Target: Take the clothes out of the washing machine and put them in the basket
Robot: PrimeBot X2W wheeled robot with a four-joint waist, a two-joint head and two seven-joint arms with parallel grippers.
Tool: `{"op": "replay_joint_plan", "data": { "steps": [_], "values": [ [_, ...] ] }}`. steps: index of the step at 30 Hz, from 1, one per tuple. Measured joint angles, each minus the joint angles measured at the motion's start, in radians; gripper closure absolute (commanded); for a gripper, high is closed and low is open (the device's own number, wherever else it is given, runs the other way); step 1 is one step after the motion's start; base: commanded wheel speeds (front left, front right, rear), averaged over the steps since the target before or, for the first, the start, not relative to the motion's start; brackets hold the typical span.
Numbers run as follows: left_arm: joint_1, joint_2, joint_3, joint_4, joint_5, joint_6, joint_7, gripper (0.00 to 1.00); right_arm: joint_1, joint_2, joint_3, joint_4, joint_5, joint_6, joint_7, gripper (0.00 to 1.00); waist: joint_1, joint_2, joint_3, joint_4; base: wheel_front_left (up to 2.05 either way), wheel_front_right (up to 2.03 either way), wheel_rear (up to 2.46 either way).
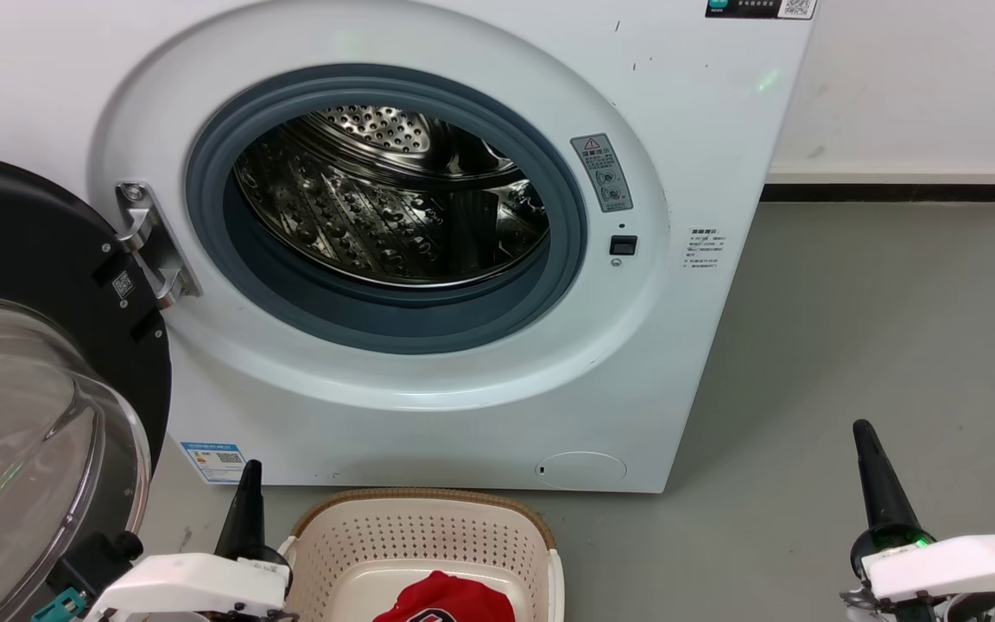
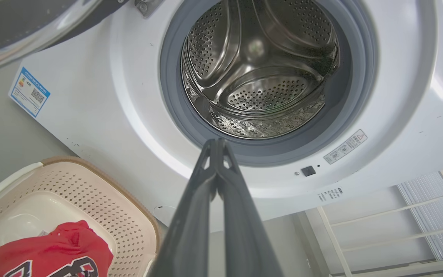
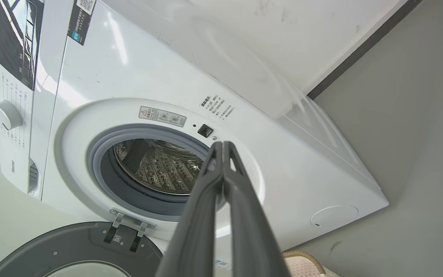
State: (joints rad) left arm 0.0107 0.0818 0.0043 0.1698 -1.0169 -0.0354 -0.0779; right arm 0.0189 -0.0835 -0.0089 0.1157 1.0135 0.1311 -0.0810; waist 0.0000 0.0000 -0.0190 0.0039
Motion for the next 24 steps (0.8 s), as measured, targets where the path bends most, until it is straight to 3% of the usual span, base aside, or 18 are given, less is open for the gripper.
{"op": "replay_joint_plan", "data": {
  "steps": [24],
  "values": [
    [-0.049, 0.001, 0.028, 0.032, -0.278, -0.042, 0.068, 1.00, -0.048, -0.001, -0.024, 0.056, 0.280, 0.000, 0.068, 1.00, 0.0000, 0.0000, 0.008, -0.001, 0.00, 0.00, 0.00]
  ]
}}
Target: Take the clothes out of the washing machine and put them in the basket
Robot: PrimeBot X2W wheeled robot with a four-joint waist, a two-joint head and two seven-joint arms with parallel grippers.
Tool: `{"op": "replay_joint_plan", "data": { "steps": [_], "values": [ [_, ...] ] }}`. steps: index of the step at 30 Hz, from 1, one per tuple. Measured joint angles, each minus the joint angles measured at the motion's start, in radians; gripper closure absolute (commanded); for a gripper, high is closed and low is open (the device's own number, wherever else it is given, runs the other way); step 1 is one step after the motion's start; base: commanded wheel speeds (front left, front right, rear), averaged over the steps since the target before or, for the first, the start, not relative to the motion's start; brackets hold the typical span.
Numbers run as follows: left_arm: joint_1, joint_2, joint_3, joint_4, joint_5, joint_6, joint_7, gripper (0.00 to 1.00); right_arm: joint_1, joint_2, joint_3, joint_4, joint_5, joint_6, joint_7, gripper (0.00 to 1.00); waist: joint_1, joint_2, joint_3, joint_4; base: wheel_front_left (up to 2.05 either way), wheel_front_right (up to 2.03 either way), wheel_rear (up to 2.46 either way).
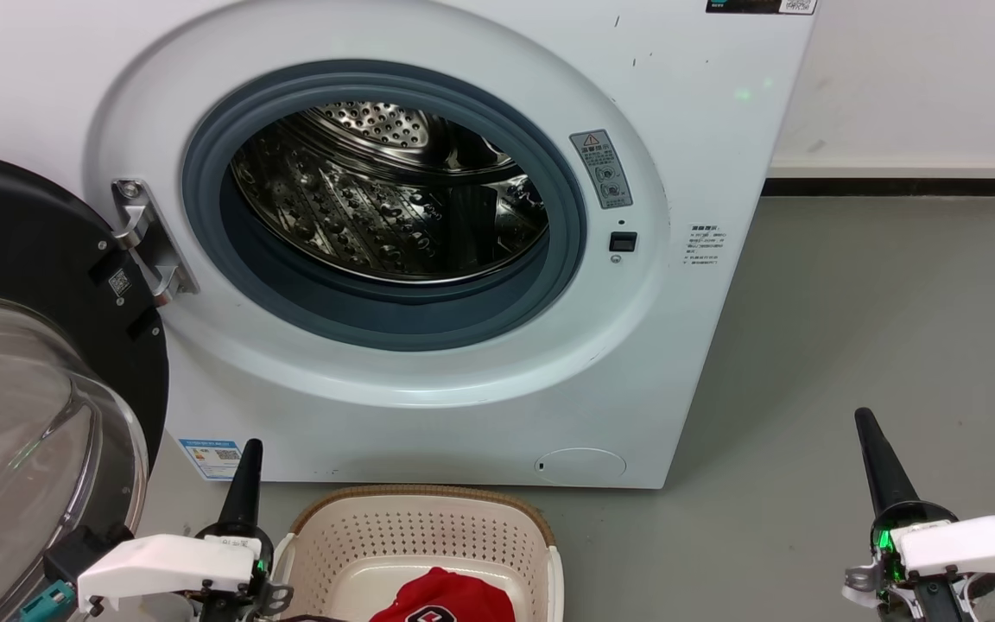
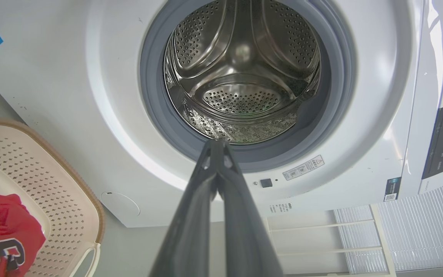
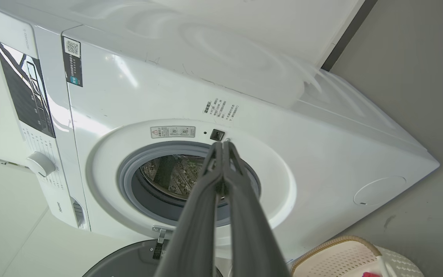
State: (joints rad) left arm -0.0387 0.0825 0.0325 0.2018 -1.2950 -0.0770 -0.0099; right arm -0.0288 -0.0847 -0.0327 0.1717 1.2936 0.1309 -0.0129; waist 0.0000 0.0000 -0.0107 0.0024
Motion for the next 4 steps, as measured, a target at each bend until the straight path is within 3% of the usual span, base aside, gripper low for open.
{"op": "replay_joint_plan", "data": {
  "steps": [4],
  "values": [
    [-0.007, 0.000, 0.004, 0.004, -0.038, -0.003, 0.010, 1.00, -0.012, 0.000, -0.004, 0.007, 0.038, 0.000, 0.010, 1.00, 0.0000, 0.0000, 0.001, 0.000, 0.00, 0.00, 0.00]
  ]
}}
